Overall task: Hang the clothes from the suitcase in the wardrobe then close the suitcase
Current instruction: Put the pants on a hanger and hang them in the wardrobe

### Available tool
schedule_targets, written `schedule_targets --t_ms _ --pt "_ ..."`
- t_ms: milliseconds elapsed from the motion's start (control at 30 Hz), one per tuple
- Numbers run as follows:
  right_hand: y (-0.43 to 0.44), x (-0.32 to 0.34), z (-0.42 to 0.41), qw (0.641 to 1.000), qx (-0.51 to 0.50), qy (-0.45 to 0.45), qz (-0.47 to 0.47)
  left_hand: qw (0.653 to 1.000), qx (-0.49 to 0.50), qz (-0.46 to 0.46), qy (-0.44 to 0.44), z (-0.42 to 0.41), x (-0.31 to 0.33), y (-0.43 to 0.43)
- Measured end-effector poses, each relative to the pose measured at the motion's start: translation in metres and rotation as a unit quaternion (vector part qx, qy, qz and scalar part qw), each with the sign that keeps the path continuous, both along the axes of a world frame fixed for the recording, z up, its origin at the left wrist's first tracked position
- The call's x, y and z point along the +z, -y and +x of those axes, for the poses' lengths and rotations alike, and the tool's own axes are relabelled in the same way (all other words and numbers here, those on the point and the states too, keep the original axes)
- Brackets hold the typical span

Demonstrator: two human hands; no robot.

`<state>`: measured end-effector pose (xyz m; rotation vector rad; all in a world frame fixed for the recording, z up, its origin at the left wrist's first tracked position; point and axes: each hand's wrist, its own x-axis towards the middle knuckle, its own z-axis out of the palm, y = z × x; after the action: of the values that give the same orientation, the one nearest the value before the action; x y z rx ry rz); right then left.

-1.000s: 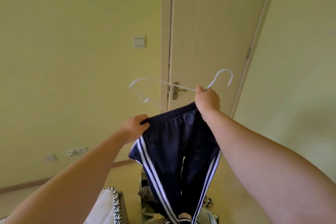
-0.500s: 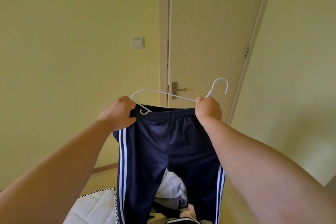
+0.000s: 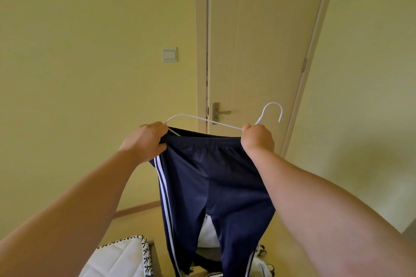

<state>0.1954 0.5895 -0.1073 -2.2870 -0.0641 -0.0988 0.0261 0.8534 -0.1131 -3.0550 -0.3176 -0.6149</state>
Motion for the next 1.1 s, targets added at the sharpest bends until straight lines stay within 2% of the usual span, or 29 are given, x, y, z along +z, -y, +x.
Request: schedule_targets --t_ms 200,400,500,633,800,867,967,1100 --pt "-0.003 -0.005 0.001 0.996 0.013 0.058 -0.059 0.998 0.020 -0.055 0.022 0.009 0.013 0.003" --pt "-0.013 -0.007 -0.007 0.987 0.023 0.103 -0.123 0.995 -0.025 -0.095 0.032 0.023 0.021 0.031" --pt "-0.026 0.005 -0.016 0.977 0.048 0.153 -0.138 0.992 -0.028 -0.112 0.053 0.035 0.029 0.048" --pt "-0.033 0.027 -0.019 0.962 0.077 0.181 -0.192 0.987 -0.034 -0.151 0.040 0.042 0.024 0.049" --pt "-0.031 0.023 -0.019 0.931 0.079 0.246 -0.258 0.970 -0.022 -0.217 0.103 0.049 0.033 0.053" --pt "-0.035 0.019 -0.021 0.930 0.077 0.262 -0.245 0.973 -0.011 -0.217 0.073 0.053 0.034 0.061" --pt "-0.040 0.018 -0.024 0.936 0.094 0.266 -0.211 0.970 0.005 -0.240 -0.030 0.053 0.025 0.067" --pt "-0.043 0.015 -0.026 0.932 0.104 0.286 -0.199 0.952 -0.046 -0.302 -0.023 0.051 0.007 0.071"
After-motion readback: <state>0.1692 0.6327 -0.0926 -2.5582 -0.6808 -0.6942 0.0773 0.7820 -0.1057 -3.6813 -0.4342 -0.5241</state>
